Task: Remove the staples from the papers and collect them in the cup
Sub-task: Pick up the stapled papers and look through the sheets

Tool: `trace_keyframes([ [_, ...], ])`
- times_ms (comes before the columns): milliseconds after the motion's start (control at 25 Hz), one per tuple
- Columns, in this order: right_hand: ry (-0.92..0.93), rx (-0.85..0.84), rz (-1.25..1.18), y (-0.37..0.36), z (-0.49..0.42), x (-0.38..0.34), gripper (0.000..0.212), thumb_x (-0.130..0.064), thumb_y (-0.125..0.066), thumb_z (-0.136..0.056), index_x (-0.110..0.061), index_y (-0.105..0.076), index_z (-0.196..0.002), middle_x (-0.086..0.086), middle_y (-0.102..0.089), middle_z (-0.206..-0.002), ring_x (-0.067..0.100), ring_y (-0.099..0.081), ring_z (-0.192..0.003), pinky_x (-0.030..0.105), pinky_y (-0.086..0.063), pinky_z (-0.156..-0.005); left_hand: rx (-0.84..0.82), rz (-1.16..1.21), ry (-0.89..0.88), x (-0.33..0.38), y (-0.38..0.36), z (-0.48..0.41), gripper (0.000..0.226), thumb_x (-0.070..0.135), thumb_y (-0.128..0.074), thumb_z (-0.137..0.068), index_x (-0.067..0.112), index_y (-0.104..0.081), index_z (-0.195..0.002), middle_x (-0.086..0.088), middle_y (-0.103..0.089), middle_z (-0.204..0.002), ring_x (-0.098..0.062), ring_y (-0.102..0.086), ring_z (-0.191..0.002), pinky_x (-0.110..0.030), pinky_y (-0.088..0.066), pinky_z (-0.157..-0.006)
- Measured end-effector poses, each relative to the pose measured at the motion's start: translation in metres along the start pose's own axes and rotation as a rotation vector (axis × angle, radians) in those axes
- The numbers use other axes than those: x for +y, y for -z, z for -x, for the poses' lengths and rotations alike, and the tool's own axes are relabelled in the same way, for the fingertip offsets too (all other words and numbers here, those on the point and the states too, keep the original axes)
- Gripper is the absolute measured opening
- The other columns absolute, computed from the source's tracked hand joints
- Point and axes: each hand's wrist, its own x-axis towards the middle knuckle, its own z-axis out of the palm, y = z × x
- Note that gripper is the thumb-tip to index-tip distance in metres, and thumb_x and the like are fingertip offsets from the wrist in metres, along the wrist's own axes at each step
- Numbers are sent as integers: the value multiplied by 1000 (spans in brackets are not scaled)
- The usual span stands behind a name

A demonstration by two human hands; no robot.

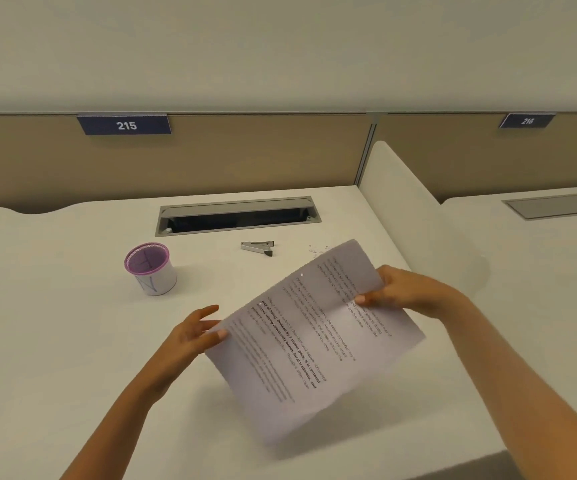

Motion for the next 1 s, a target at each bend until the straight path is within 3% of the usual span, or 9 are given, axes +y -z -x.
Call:
trace_keyframes([
  [200,-132,-198,243,4,-25,-40,9,-14,-66,-89,-10,-70,-96,12,-73,-95,24,-71,-84,37,-59,-79,-147,-140,-81,36,0,-6,72,78,-55,-65,44,-49,-129,25,-62,-124,-6,-58,-115,-35,-43,-103],
  [320,-231,-328,378,-16,-48,-59,14,-15,-67,-88,-8,-70,-99,13,-73,-99,25,-71,-85,41,-58,-85,-318,-181,-104,53,-19,-7,53,72,-56,-75,50,-52,-123,32,-61,-121,6,-62,-107,-17,-51,-83],
  [400,-270,-400,463,-28,-61,-72,14,-15,-67,-88,-8,-69,-100,13,-73,-98,25,-70,-83,41,-58,-85,-390,-121,-127,56,-30,-8,42,60,-57,-83,45,-56,-122,27,-63,-121,4,-63,-106,-10,-53,-69],
  [480,-290,-451,539,-38,-71,-83,11,-15,-66,-89,-10,-68,-98,12,-73,-97,27,-70,-85,44,-57,-87,-378,-36,-124,51,-35,-9,37,49,-54,-90,34,-59,-123,16,-67,-120,-6,-65,-107,-15,-55,-76],
  [600,-288,-493,608,-49,-80,-96,5,-17,-67,-88,-15,-68,-93,8,-72,-93,26,-70,-81,41,-58,-84,-240,88,-92,38,-38,-9,31,34,-49,-97,16,-65,-116,-2,-73,-112,-21,-70,-101,-35,-57,-88],
  [720,-238,-437,580,-42,-74,-106,15,-25,-72,-84,-21,-68,-98,1,-73,-98,22,-72,-86,38,-59,-84,-87,127,-102,30,-39,-8,29,28,-47,-98,13,-66,-112,-5,-75,-105,-24,-72,-94,-43,-57,-87],
  [800,-141,-328,493,-21,-59,-102,27,-35,-75,-80,-25,-70,-105,-3,-74,-104,20,-72,-93,39,-59,-85,-13,164,-130,30,-33,-9,27,27,-46,-98,15,-67,-111,-4,-75,-103,-26,-72,-94,-42,-58,-83],
  [880,-12,-212,215,-4,-37,-82,43,-41,-77,-76,-25,-67,-115,-2,-73,-111,19,-70,-100,38,-59,-83,46,232,-186,35,-23,-11,26,26,-48,-97,17,-69,-110,-4,-75,-103,-26,-71,-95,-35,-59,-78],
  [1000,178,-2,-244,-15,-14,-32,56,-33,-78,-76,-21,-59,-127,6,-68,-123,26,-64,-113,42,-53,-94,112,282,-271,53,-12,-13,26,34,-49,-93,25,-71,-107,-1,-75,-102,-21,-72,-92,-28,-59,-71],
])
